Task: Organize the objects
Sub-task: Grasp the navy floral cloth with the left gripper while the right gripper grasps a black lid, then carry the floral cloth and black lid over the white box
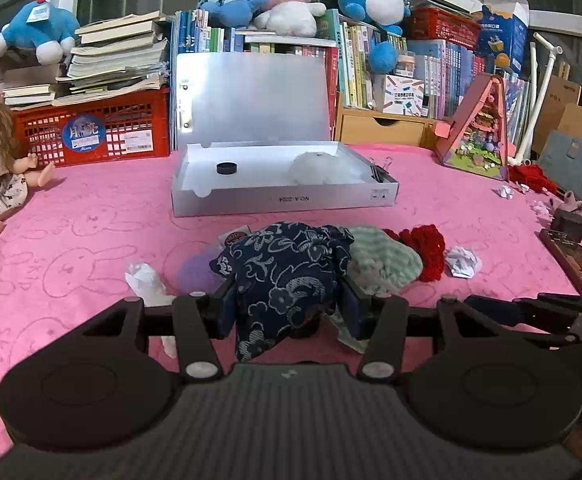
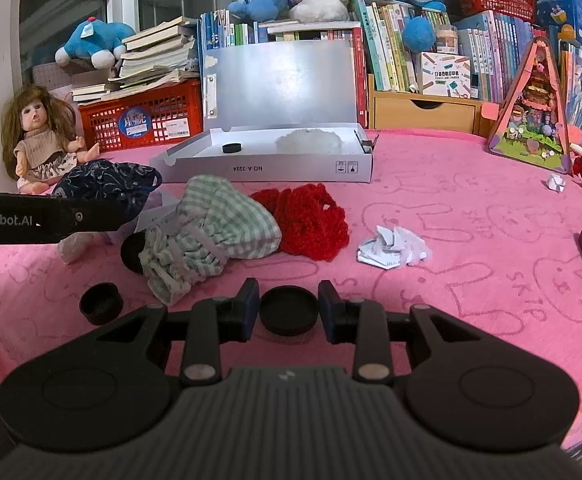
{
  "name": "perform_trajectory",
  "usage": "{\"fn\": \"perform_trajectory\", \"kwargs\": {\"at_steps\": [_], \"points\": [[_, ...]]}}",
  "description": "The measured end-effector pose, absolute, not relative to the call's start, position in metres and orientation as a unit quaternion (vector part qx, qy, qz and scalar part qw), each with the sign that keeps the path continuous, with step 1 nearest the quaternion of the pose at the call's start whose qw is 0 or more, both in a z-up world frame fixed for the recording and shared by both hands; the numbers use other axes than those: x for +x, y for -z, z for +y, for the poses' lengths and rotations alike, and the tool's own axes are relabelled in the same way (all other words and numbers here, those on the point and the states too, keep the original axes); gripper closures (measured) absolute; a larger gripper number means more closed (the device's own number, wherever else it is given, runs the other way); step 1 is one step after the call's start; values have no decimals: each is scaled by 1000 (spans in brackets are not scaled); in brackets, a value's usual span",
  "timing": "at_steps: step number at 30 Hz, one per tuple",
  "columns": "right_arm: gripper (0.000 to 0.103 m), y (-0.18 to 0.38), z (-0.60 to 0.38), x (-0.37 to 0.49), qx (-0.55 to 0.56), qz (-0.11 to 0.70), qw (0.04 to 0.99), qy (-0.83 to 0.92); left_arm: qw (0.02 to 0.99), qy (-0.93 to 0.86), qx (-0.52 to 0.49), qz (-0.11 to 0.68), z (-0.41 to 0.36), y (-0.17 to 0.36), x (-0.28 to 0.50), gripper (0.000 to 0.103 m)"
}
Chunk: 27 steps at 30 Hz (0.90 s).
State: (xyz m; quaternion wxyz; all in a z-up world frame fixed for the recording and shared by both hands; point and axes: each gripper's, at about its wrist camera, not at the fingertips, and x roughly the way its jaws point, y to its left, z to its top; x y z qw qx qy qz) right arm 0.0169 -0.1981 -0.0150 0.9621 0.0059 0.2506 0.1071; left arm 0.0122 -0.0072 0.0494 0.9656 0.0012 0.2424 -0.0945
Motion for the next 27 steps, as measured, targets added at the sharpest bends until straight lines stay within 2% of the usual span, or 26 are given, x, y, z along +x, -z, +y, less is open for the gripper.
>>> {"fn": "perform_trajectory", "kwargs": {"at_steps": [27], "points": [[66,-36,-211,70,40,224,970,-88,968,89,-3,234,0,-71,58,46]]}}
